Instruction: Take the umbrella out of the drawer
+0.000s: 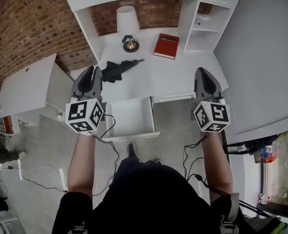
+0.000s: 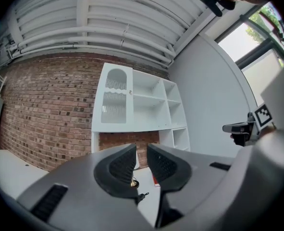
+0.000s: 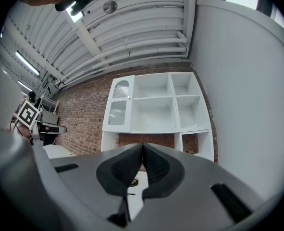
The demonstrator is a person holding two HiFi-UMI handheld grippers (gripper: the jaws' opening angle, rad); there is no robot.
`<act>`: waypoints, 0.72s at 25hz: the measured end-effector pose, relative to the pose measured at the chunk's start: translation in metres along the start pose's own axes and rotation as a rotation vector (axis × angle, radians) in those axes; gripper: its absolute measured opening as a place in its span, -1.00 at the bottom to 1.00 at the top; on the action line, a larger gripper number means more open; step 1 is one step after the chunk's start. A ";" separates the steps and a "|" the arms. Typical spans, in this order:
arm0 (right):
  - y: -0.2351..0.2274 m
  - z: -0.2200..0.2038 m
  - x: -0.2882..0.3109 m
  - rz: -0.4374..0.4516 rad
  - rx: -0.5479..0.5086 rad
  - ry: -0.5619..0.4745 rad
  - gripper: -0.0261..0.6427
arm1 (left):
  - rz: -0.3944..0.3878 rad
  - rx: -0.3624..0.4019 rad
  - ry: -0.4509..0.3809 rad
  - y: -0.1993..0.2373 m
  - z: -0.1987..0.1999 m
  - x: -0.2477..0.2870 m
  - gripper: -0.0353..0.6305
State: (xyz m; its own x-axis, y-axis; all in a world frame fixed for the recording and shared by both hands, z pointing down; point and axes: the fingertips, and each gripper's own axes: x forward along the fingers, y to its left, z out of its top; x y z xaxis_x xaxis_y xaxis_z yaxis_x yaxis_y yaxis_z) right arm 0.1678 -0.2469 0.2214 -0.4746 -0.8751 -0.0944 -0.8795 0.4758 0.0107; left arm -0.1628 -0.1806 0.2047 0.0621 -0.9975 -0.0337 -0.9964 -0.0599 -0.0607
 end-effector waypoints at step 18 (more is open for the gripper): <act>0.002 -0.017 -0.029 0.092 -0.030 0.042 -0.92 | 0.067 -0.023 0.027 -0.028 -0.018 -0.045 -0.70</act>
State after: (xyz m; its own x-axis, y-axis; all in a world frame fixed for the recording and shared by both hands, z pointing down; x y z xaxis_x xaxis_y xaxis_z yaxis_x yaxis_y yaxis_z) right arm 0.1791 -0.2217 0.2411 -0.5539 -0.8311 -0.0502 -0.8325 0.5520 0.0472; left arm -0.1392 -0.1345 0.2256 -0.0061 -0.9999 -0.0101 -0.9993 0.0065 -0.0362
